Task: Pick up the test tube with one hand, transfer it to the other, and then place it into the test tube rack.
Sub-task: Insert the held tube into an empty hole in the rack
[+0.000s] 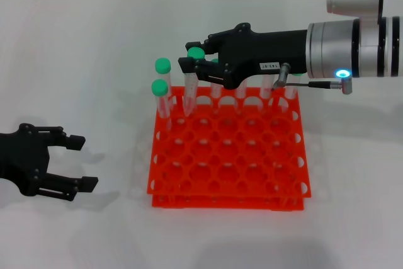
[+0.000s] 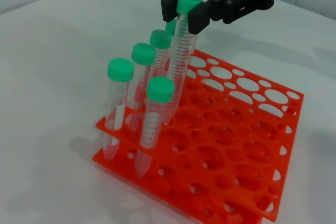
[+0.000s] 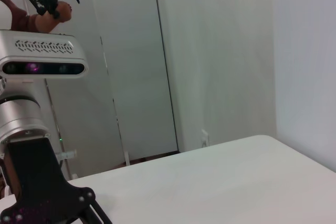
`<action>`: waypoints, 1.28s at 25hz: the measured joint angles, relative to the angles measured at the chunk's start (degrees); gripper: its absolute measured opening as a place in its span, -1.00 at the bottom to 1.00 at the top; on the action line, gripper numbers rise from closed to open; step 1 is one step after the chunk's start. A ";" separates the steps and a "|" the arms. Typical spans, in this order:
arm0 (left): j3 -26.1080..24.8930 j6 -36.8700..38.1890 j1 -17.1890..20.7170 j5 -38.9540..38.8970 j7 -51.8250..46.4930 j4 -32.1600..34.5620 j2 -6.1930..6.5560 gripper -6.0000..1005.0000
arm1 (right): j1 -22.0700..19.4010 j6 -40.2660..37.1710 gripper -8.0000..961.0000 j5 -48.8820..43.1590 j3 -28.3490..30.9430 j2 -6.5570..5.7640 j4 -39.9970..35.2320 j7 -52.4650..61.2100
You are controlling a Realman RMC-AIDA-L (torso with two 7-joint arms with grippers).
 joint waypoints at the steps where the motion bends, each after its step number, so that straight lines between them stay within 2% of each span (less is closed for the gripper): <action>1: 0.00 -0.02 -0.01 -0.01 0.00 -0.01 0.00 0.76 | 0.00 0.02 -0.43 -0.03 -0.01 -0.02 0.00 0.00; 32: 0.00 -0.08 -0.18 -0.34 0.55 -0.01 -0.50 0.76 | 0.01 0.28 -0.43 -0.29 -1.73 -0.22 0.08 -1.51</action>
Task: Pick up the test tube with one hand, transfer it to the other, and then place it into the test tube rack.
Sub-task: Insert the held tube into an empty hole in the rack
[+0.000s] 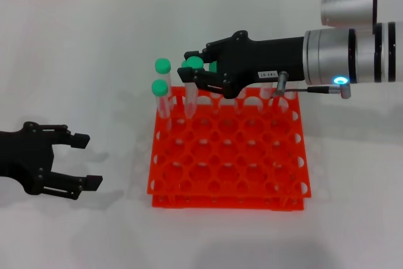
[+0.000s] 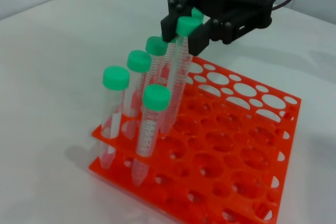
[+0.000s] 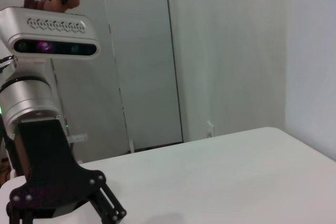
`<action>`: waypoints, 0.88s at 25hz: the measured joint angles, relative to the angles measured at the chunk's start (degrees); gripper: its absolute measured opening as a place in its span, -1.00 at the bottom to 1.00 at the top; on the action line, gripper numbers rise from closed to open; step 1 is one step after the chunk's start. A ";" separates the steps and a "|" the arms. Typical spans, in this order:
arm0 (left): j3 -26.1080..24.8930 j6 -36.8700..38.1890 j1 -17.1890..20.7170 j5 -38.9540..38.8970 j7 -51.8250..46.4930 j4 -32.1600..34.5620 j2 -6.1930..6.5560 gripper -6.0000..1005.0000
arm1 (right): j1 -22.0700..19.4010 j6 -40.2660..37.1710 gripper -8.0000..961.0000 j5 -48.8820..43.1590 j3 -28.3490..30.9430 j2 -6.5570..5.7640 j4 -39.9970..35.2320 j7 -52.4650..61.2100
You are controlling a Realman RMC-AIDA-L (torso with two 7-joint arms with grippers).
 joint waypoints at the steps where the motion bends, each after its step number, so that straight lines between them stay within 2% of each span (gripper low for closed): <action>1: 0.00 0.00 -0.06 0.00 0.00 0.00 -0.02 0.76 | 0.03 0.01 -0.43 0.00 -0.17 0.00 0.00 0.00; 22: 0.00 0.00 -0.20 0.00 0.00 0.00 -0.38 0.76 | 0.53 0.70 -0.43 -0.17 -1.21 0.08 0.94 0.10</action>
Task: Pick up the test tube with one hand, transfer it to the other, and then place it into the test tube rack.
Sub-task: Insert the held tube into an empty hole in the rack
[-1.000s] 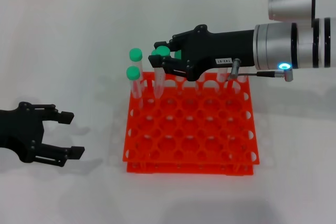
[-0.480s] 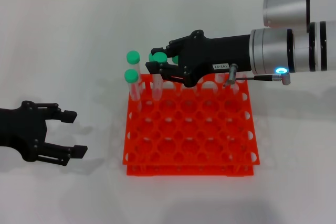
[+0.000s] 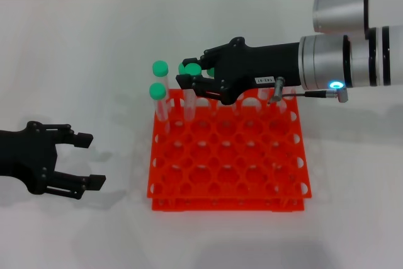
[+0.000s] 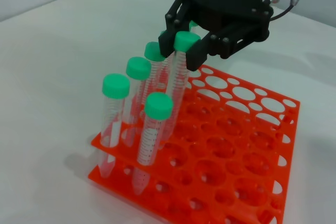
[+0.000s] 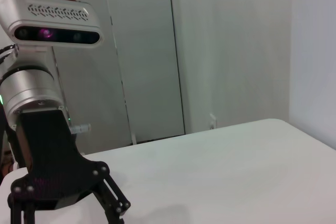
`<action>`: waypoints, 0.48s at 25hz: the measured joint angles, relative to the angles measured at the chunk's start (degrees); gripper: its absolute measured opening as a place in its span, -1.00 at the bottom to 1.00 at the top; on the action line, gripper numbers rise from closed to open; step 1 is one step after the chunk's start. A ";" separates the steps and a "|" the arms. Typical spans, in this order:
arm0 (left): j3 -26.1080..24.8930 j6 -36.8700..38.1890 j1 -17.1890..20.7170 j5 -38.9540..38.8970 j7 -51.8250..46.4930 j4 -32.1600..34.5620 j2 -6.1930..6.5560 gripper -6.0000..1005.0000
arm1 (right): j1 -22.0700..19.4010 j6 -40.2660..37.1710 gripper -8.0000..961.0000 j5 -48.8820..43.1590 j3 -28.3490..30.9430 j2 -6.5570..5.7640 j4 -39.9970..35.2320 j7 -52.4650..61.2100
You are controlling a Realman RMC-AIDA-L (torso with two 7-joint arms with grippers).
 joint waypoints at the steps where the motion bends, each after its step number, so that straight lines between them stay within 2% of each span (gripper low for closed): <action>1: 0.00 0.00 0.00 0.00 0.00 0.00 0.00 0.76 | 0.05 0.01 -0.43 0.00 0.00 0.01 0.13 -0.02; 12: 0.00 -0.01 0.00 0.00 0.17 -0.14 -0.08 0.76 | 0.17 1.16 -0.42 0.00 -0.09 0.11 1.03 -0.16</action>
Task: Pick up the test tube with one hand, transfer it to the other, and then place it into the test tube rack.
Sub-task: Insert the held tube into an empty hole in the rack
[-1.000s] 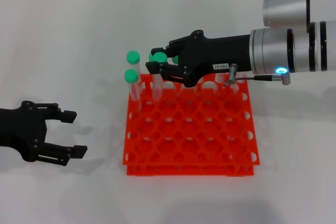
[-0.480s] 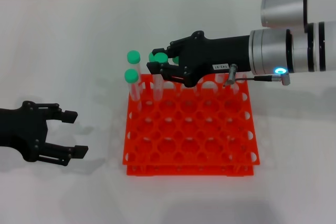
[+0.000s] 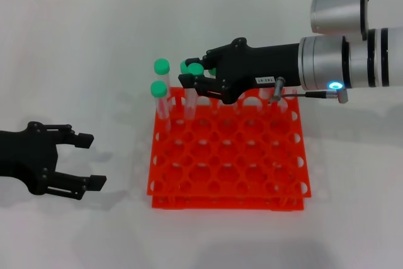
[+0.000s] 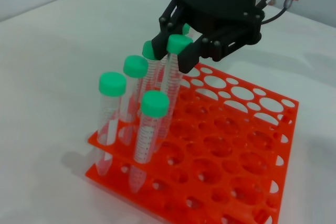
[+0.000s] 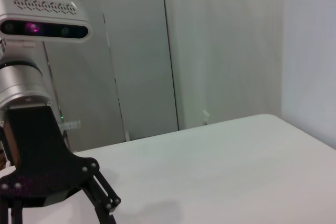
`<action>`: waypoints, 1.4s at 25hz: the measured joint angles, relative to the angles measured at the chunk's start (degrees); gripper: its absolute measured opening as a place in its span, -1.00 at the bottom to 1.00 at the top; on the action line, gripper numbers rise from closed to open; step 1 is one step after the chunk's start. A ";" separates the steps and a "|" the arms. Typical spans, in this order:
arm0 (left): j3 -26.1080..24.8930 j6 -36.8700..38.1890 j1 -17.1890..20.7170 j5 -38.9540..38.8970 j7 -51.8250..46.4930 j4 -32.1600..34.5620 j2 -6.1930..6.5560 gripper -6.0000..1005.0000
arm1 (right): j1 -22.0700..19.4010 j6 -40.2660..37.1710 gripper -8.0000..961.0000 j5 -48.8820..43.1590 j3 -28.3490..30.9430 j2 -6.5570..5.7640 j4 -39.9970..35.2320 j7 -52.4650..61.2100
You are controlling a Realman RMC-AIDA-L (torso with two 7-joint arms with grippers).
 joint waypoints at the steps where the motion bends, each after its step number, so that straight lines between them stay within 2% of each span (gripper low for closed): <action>1: 0.00 -0.03 -0.01 0.00 0.02 -0.15 0.00 0.76 | -0.03 0.05 -0.42 0.00 -0.04 0.00 0.10 0.00; 35: 0.00 -0.79 -0.21 -0.10 0.70 -0.74 -0.19 0.76 | -0.05 1.06 -0.41 0.42 -0.61 0.08 2.04 0.39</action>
